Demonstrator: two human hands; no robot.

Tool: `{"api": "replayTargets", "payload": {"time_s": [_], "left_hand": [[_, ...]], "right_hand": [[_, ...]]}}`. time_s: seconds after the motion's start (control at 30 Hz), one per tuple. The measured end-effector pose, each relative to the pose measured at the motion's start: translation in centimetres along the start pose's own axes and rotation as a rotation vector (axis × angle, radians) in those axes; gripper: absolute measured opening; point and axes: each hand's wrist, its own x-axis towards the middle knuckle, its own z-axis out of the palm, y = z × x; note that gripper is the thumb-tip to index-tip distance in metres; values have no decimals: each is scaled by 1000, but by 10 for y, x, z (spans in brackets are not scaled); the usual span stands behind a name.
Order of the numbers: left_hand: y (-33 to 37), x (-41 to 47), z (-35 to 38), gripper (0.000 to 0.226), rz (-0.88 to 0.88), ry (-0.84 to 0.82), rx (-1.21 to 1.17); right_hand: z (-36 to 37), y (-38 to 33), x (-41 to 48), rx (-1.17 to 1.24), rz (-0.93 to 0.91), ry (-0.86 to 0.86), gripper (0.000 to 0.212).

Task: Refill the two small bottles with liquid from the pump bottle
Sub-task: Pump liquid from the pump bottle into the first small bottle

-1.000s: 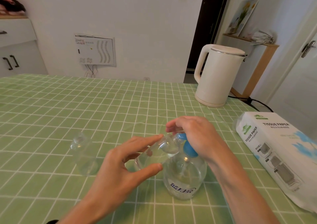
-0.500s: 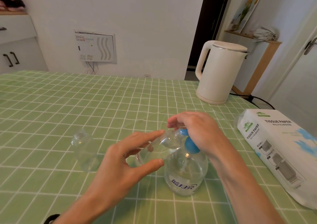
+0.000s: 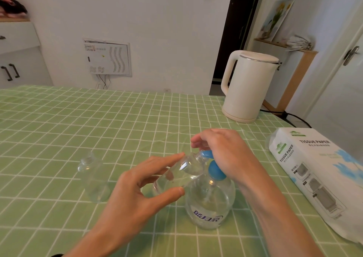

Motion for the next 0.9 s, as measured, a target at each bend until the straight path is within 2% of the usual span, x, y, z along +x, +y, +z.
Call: {"api": "replayTargets", "payload": {"time_s": [0.23,0.5,0.7,0.9], "left_hand": [[-4,-1,1,57,-8,-3,13],[-2,-2,1,57,9,3,4],[-3,0,1,56,-4,-10,12],[-2,-2,2,56,1,-12,1]], "right_hand": [[3,2,0,-7,67,-46,32],[-2,5,2,-71,-21,-8,44],[1,4,5,-39,75,-44,31],[1,0,-1,-34,65,-41,31]]}}
